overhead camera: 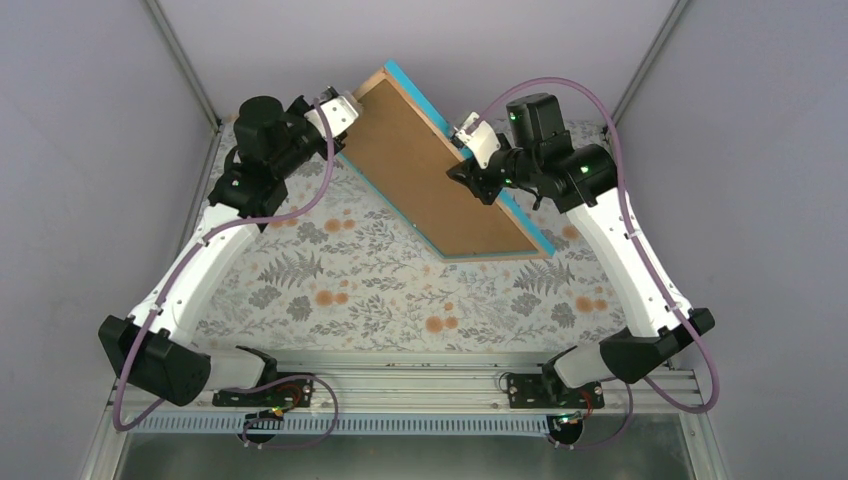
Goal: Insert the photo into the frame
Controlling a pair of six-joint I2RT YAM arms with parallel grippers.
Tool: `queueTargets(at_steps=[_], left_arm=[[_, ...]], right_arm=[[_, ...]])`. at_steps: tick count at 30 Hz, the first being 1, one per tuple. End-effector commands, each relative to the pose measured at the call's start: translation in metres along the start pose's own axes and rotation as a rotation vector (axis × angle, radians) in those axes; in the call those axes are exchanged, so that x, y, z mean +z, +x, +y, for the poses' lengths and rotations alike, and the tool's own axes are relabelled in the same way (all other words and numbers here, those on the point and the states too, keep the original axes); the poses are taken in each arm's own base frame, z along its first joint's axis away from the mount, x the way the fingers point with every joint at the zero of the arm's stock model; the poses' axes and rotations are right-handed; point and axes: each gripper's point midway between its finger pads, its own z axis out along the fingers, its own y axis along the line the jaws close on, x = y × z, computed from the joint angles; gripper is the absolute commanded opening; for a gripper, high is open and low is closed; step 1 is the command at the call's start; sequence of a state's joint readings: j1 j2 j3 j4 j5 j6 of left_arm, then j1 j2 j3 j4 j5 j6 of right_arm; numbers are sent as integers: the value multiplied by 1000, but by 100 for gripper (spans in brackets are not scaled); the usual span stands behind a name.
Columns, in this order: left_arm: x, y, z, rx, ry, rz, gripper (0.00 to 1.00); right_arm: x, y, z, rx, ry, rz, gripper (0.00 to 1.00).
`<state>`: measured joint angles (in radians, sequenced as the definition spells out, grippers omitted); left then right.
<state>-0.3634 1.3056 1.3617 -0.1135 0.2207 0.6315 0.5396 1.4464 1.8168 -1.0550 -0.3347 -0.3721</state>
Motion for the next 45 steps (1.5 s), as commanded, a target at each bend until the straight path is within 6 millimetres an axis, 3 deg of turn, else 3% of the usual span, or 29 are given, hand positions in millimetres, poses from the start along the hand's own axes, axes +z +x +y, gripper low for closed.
queueTargets(at_steps=[1,4,9,13,25,32,36,45], left_arm=[[-8,-30,-10,43,47,-99,7],[-10,-29,-12,43,52,-98,9],[-11,-23,-15,37,56,-78,28],[-9,-19,-16,42,56,-66,34],[-7,-17,-17,40,60,-57,37],[-15,-4,-19,44,36,-17,72],[-25,1,-11,20,4,-5,99],[-57,29,29,-195,-85,78,100]], right_arm=[[-25,-45,31,-121,-120,-214,3],[-23,-44,30,-115,-115,-214,3],[-24,-45,28,-109,-98,-217,3],[-24,-45,27,-107,-95,-217,3],[-23,-44,23,-101,-71,-215,3],[-22,-45,5,-96,26,-210,4],[-22,-47,-8,-117,96,-205,3],[-23,-55,-46,-241,303,-170,3]])
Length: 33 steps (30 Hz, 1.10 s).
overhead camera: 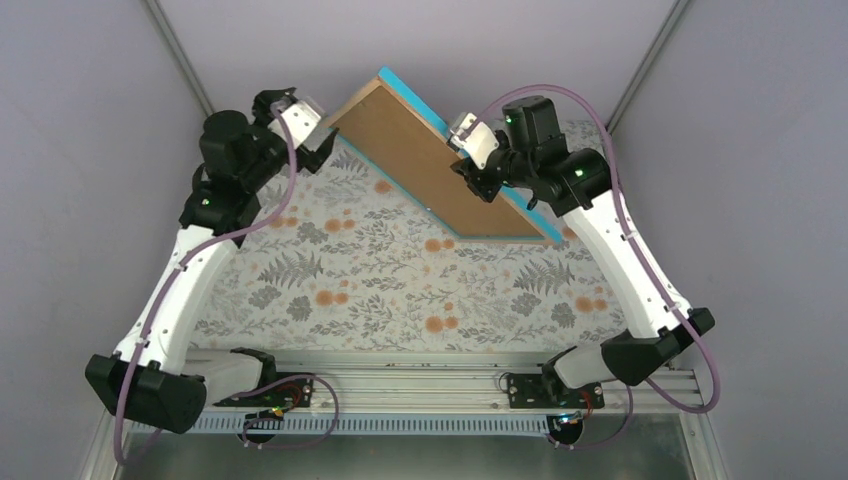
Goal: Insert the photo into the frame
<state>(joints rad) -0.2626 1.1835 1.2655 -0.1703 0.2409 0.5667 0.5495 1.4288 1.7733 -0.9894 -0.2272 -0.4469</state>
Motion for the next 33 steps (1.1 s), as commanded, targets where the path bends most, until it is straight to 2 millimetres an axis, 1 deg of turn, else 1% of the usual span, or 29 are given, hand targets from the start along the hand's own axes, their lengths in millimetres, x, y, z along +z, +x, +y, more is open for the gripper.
queueTargets(at_steps=[1,4,6,12,14,17,21,26,33], left_arm=[[-20,4,16,-132,-41,19,100],[-27,13,24,-162,-90,40,100],[-29,20,33,-179,-132,57,100],[-35,39,79,-247,-287,118,100],[-36,44,90,-281,-306,127,100],[-36,48,101,-326,-311,125,100],[-34,53,108,-356,-309,125,100],[-31,56,115,-375,-304,129,100],[-28,62,112,-399,-290,132,100]], right_arm=[[-21,-52,-41,-151,224,-165,3],[-14,-48,-51,-187,274,-139,3],[-6,-44,-57,-212,303,-112,4],[26,-24,-74,-300,391,-18,3],[37,-17,-75,-326,413,6,3],[53,-7,-69,-359,441,30,3],[77,9,-48,-430,472,53,3],[106,37,-17,-498,485,96,3],[149,81,34,-570,455,156,4]])
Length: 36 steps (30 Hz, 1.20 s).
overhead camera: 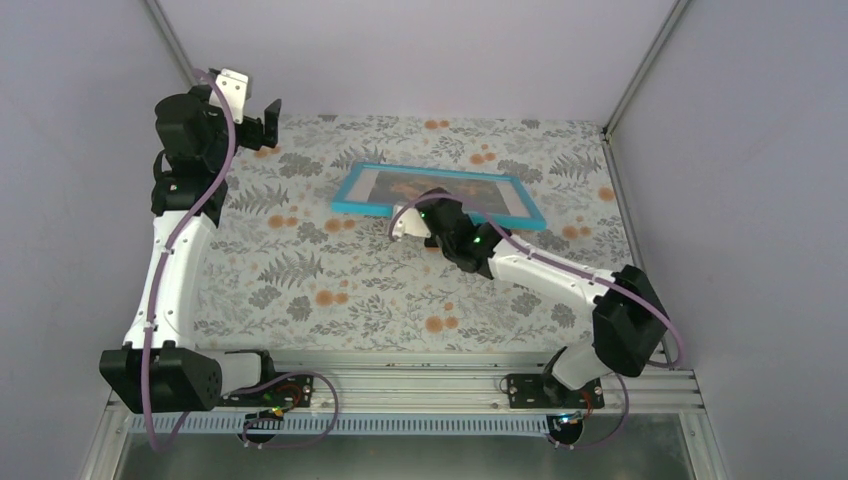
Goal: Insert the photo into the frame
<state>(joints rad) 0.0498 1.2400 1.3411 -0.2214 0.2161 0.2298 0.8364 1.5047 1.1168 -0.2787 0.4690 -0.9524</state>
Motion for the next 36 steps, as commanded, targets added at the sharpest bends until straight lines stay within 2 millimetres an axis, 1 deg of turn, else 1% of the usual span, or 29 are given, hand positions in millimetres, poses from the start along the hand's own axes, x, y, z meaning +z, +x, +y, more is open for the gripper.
queueTargets(at_steps=[1,2,4,5,7,8,10,13,15,18,21,23,25,27,30,31,32,36], left_arm=[[0,-4,-1,-30,17,-12,100],[-1,-3,-1,-31,18,-13,100],[-3,-1,-3,-36,22,-11,100],[-4,0,-4,-36,24,-11,100],[-5,2,-5,-37,25,-12,100],[-6,2,-5,-38,24,-15,100],[-8,2,-6,-25,27,-22,100],[-10,5,-6,-21,21,-25,100],[-10,10,-7,-29,22,-14,100],[-8,19,-9,-37,27,0,100],[-7,26,-13,-44,42,15,100],[-6,30,-15,-48,56,21,100],[-6,32,-18,-48,69,30,100],[-5,36,-19,-50,78,50,100],[-3,36,-19,-43,88,78,100],[-3,37,-18,-46,83,90,100],[-3,37,-18,-46,82,100,100],[-5,38,-19,-39,93,121,100]], right_arm=[[4,-28,1,134,104,-83,4],[7,-30,10,130,96,-78,6],[11,-34,28,117,78,-73,13],[11,-36,36,110,71,-72,19],[11,-38,51,100,57,-77,36],[10,-40,60,92,48,-82,43],[9,-42,76,80,32,-92,54],[12,-40,104,65,-1,-97,67],[16,-40,119,64,-20,-96,73],[25,-37,144,67,-83,-78,77],[27,-37,161,75,-142,-75,84],[24,-38,172,83,-206,-82,89],[17,-41,185,89,-298,-96,99],[6,-47,196,95,-405,-123,100],[-11,-58,203,120,-532,-165,100],[-21,-67,193,145,-562,-205,100],[-27,-71,186,173,-588,-224,100],[-38,-80,141,293,-647,-280,100]])
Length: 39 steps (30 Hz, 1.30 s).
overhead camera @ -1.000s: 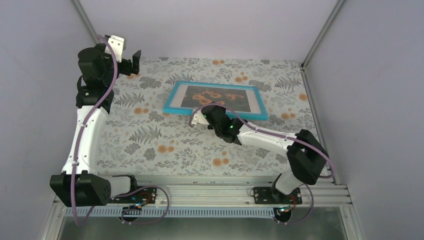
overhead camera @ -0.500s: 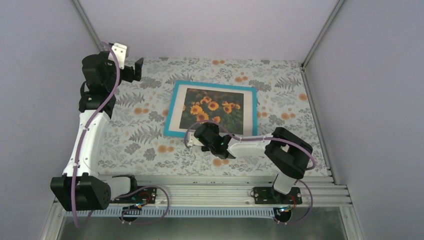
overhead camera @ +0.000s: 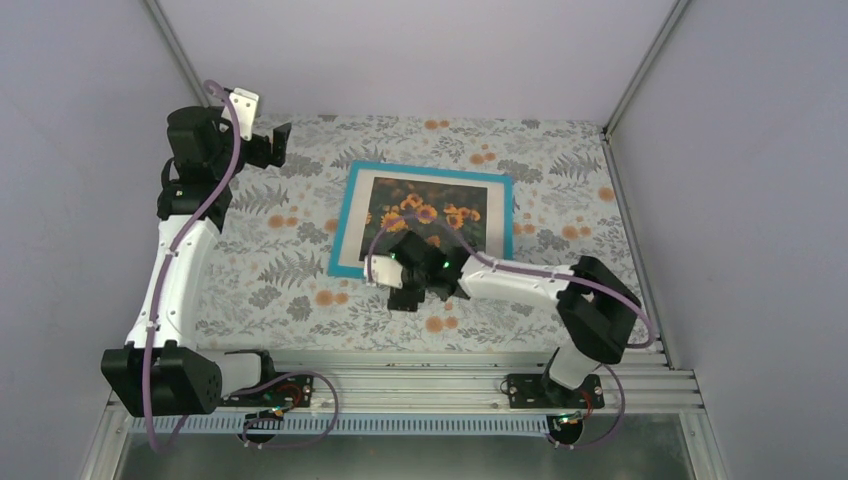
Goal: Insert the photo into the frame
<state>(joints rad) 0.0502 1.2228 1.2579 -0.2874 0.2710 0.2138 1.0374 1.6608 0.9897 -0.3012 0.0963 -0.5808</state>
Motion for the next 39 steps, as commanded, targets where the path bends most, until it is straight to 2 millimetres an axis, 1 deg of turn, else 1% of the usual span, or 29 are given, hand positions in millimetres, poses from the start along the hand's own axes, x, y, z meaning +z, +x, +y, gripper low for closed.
queueTargets(at_steps=[1,4,7,11,15,16,19,23,26,28,31,34,37,39], left_arm=[[-7,-5,-1,9,13,15,100],[-5,2,-5,6,39,48,100],[-3,15,-15,-3,93,94,100],[-3,32,-30,9,171,122,100],[-3,56,-45,33,243,165,100],[-4,60,-49,39,266,175,100],[-6,76,-62,55,324,207,100],[-6,98,-75,62,364,251,100],[-7,118,-92,93,415,294,100],[-9,136,-104,118,440,334,100],[-11,155,-121,153,468,382,100],[-11,169,-130,181,477,415,100],[-8,183,-136,195,496,460,100],[-9,193,-144,218,522,488,100]], right_arm=[[-49,-34,-32,156,-115,-164,100],[-68,-33,-62,238,-139,-213,100],[-81,-21,-90,312,-137,-240,100],[-85,8,-123,410,-122,-246,100],[-87,38,-154,515,-124,-262,100],[-88,48,-163,545,-118,-264,100],[-88,68,-185,596,-95,-264,100],[-77,99,-207,664,-76,-242,100],[-70,122,-223,716,-59,-235,100],[-66,134,-235,741,-43,-232,100],[-58,149,-250,783,-37,-234,100],[-49,158,-258,820,-46,-236,100],[-40,165,-257,834,-60,-228,100],[-35,171,-260,833,-48,-217,100]])
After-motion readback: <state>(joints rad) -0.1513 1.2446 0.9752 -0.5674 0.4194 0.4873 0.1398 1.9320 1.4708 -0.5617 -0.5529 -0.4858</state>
